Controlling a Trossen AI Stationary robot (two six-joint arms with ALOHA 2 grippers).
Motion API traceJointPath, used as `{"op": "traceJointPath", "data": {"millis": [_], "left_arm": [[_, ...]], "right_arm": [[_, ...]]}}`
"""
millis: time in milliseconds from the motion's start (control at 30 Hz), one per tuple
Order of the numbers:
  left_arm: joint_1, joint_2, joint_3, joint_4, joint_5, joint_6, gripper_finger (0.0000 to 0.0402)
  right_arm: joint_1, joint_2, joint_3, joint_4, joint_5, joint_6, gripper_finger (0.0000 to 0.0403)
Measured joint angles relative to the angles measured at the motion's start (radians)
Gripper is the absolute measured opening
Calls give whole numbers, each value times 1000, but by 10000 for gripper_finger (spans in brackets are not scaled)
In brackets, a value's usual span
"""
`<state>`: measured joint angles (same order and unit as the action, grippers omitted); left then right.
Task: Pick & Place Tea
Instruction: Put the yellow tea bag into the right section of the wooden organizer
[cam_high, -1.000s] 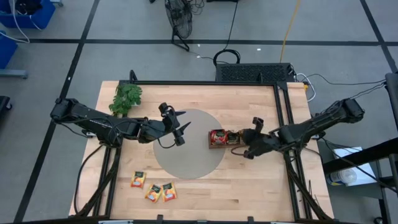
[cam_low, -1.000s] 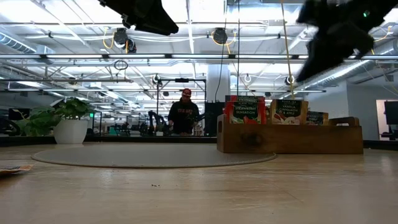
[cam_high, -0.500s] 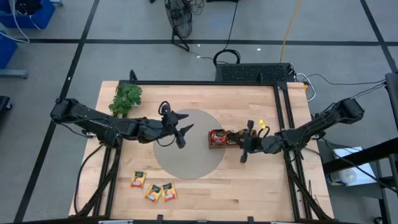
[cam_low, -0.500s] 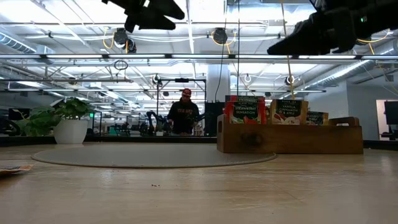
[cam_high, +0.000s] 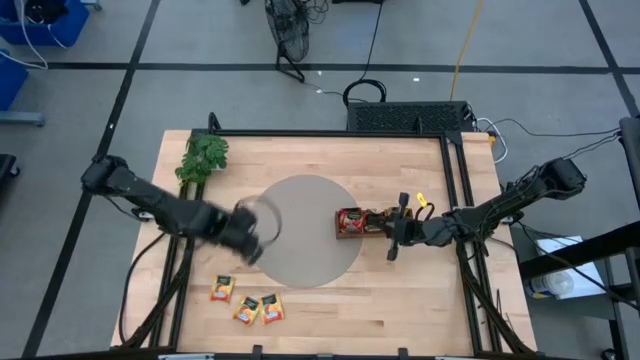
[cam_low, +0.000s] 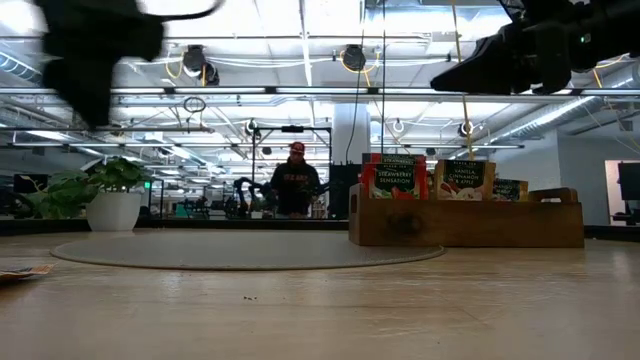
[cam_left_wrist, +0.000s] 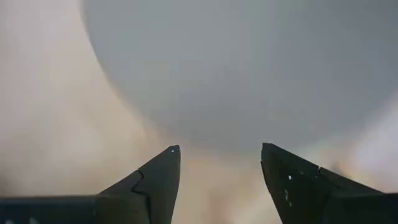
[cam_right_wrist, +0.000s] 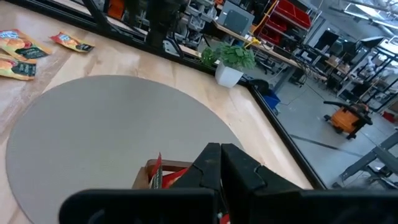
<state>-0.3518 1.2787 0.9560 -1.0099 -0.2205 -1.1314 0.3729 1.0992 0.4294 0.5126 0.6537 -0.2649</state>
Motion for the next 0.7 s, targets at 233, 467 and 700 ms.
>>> {"op": "traceJointPath", "data": {"millis": [233, 467, 700], "left_arm": [[-329, 17, -100, -11, 161, -740, 225], [-503, 93, -159, 167, 143, -1118, 225], [-493, 253, -159, 282, 272, -1093, 225]], "right_arm": [[-1, 0, 0, 5, 0, -22, 0], [-1, 0, 0, 10, 0, -47, 0], [-1, 0, 0, 9, 0, -45, 0]]}}
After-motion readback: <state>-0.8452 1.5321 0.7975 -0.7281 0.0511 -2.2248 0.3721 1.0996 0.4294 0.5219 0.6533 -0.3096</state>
